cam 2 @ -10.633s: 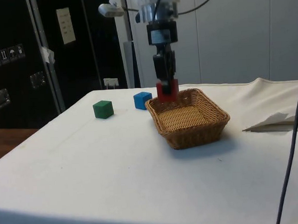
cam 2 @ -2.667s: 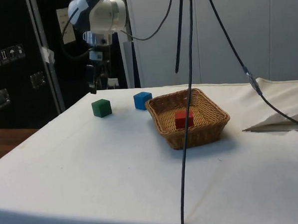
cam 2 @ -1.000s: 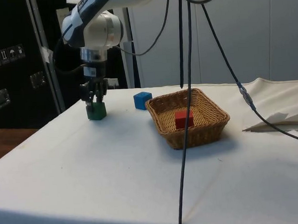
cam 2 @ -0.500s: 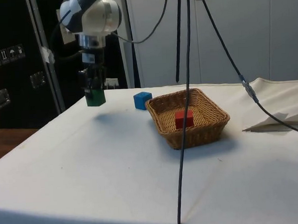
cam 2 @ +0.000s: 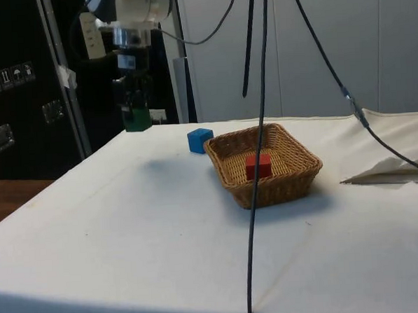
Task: Pick up exactly two blocks and place them into the basket.
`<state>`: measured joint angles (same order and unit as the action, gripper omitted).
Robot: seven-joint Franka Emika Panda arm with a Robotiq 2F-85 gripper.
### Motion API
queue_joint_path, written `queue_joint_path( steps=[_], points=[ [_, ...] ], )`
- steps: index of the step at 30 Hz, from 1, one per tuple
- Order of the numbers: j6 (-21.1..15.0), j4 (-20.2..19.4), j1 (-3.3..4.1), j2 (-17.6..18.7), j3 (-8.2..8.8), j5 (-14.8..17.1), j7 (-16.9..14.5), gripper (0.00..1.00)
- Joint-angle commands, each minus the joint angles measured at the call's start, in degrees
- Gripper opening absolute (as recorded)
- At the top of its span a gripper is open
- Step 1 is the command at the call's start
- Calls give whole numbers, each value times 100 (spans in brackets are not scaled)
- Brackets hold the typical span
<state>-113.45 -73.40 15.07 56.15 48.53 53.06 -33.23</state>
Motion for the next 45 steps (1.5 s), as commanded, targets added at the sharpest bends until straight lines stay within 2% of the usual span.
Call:
queue_joint_path(
  steps=[1,2,5,9,10,11,15,20,21,22,28,29,30,38,39,40,45],
  points=[
    [6,-57,23,-52,6,-29,-11,5],
    [-17,-286,115,-212,69,-86,-80,5],
    [-11,-504,178,-458,80,-212,-109,5],
    [-11,-710,235,-705,86,-350,-120,5],
    [6,-544,155,-596,11,-321,-63,5],
    [-11,-762,252,-773,86,-390,-126,5],
    [-29,-985,315,-1060,86,-573,-138,5],
    [-6,-1140,321,-1289,52,-688,-241,5],
    [11,-1083,275,-1249,11,-659,-218,5],
    [0,-1232,344,-1392,63,-733,-298,5],
    [-23,-1530,424,-1730,92,-957,-367,5],
    [11,-1387,338,-1616,11,-888,-338,5],
    [-34,-1581,430,-1788,92,-1003,-372,5],
    [-143,-1942,504,-2263,97,-1341,-384,5],
    [-23,-1742,401,-2103,11,-1255,-344,5],
    [-143,-1942,504,-2263,97,-1341,-384,5],
    [-235,-2103,533,-2475,97,-1467,-407,5]
  ],
)
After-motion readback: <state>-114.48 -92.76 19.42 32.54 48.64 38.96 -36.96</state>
